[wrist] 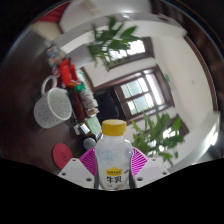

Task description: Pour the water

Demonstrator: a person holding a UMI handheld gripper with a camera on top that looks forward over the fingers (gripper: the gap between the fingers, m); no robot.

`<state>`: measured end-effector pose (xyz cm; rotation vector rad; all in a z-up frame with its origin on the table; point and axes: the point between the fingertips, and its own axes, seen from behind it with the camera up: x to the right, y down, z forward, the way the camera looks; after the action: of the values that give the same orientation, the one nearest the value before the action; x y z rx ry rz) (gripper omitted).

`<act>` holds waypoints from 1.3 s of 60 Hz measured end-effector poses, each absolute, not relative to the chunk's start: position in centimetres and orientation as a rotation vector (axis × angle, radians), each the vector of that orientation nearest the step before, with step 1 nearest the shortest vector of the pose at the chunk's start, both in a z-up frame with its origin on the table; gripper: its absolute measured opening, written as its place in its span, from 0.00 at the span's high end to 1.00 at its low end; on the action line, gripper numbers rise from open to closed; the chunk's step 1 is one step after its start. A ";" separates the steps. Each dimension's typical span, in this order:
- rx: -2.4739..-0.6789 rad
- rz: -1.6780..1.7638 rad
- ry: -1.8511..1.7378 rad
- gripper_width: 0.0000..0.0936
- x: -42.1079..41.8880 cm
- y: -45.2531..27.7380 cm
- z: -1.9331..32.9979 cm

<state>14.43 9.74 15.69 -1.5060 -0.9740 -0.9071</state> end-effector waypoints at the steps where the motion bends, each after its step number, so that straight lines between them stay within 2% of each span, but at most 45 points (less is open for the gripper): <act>1: -1.486 -0.931 -1.014 0.58 13.8 10.0 15.6; 12: -1.236 -1.190 -1.366 0.57 9.4 12.3 14.4; 22: -1.072 -1.387 -1.529 0.57 8.3 13.5 13.8; 39: -0.976 -1.501 -1.632 0.57 8.2 14.5 12.4; 54: -1.081 -1.358 -1.495 0.57 8.0 13.8 13.5; 67: -1.467 -0.863 -1.067 0.57 9.1 12.7 15.2; 69: -1.515 -0.767 -0.992 0.55 9.2 12.5 15.4; 78: -1.745 -0.274 -0.665 0.55 9.3 12.2 13.3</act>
<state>9.28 12.24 13.28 -1.7452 -0.6651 -0.2742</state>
